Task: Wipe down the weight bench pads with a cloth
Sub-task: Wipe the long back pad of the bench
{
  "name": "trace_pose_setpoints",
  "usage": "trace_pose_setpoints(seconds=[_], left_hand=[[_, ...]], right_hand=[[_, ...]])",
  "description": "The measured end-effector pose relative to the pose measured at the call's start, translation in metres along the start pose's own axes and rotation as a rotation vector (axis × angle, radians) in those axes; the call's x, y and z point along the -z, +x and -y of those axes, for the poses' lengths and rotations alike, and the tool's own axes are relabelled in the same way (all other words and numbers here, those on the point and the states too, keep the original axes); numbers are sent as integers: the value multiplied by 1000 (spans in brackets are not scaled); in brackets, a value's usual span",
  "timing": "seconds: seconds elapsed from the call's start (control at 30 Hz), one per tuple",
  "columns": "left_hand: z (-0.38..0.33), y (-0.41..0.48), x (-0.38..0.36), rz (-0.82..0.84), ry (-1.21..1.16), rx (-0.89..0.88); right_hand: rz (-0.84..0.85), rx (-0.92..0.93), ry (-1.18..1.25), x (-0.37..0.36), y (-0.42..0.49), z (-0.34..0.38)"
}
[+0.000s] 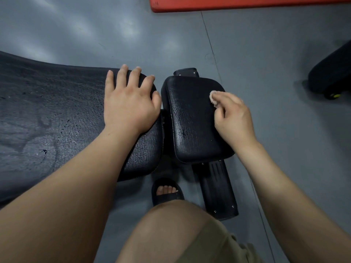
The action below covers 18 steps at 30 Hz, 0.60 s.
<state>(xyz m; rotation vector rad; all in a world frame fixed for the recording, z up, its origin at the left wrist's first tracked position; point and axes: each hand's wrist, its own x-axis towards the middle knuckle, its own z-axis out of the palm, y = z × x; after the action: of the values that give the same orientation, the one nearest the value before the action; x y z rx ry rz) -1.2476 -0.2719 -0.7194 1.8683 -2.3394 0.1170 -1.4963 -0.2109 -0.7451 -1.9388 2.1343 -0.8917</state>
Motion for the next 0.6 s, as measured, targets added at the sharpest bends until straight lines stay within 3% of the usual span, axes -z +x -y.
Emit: trace_pose_setpoints(seconds=[0.2,0.37,0.47,0.6], left_hand=[[1,-1,0,-6,5,8],[1,-1,1,-1,9,1],[2,-1,1,-6,8,1],[1,-2,0,-19,5,-7]], right_hand=[[43,-57,-76,19,-62,24],[-40,-27,55,5,-26,-6],[-5,-109,115,3,1,-19],[-15,-170,140,17,-26,-12]])
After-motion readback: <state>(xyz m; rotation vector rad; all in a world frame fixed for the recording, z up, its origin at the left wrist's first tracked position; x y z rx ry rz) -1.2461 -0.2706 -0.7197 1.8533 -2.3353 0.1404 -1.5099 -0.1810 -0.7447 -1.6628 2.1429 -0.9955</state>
